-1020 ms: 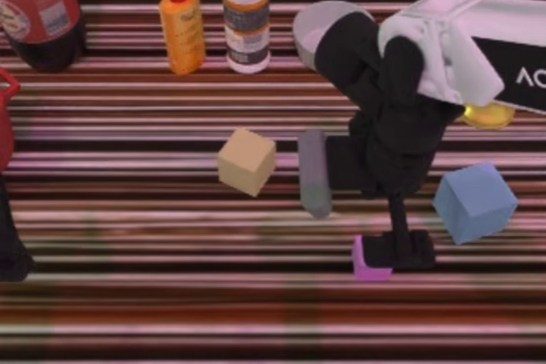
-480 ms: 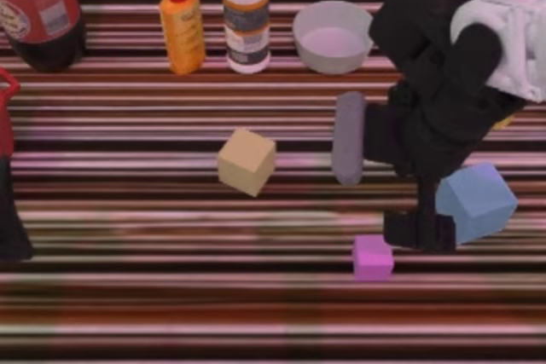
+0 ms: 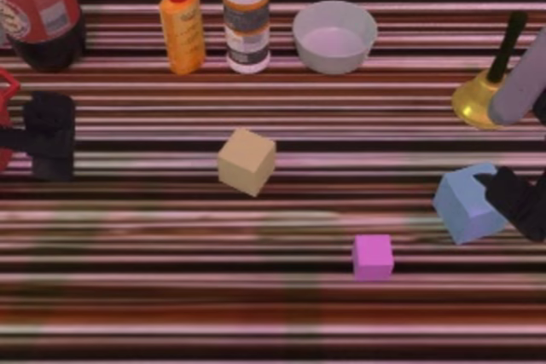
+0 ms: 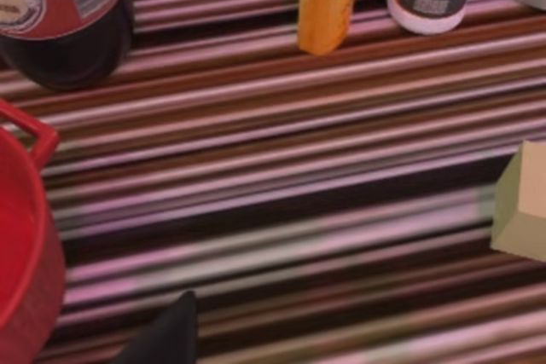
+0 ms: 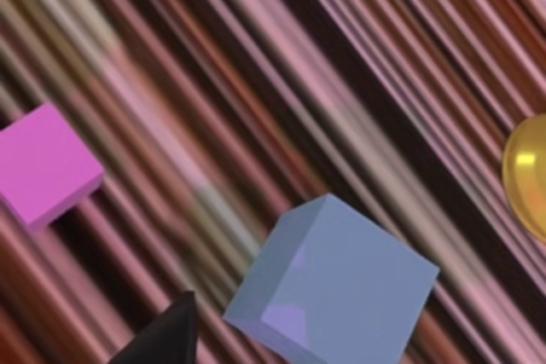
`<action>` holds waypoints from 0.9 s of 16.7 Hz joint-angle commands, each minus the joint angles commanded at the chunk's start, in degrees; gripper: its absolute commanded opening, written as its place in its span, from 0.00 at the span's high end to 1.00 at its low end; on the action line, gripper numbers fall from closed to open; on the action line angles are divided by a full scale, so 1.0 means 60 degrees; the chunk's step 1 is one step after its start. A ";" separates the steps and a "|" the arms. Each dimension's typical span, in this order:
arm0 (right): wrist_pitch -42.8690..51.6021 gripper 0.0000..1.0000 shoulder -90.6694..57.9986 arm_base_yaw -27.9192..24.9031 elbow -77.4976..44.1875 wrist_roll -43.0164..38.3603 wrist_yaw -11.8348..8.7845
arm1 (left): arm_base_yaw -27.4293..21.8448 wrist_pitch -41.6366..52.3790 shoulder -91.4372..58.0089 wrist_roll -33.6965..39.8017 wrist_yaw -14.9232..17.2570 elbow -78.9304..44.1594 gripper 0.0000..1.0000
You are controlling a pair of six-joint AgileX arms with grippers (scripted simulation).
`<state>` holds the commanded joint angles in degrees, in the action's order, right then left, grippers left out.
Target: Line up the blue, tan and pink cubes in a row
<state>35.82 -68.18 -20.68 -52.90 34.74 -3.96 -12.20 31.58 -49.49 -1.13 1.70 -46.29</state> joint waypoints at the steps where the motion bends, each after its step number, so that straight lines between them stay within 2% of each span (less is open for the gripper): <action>1: -0.0412 0.00 0.0822 0.0280 0.0606 -0.0365 -0.0010 | -0.0229 0.0584 -0.0977 -0.0010 0.0014 -0.0857 0.00; 8: -0.3287 0.00 0.6595 0.2107 0.5086 -0.3097 0.0124 | -0.1736 0.4449 -0.7933 0.0033 -0.0004 -0.6979 0.00; 15: -0.5359 0.00 1.0266 0.3122 0.8066 -0.5162 0.0498 | -0.2695 0.6916 -1.3442 0.0198 -0.0161 -1.1858 0.00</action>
<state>3.67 -6.58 -1.95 -4.50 3.77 -0.97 -28.38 73.08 -130.14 0.06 0.73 -117.43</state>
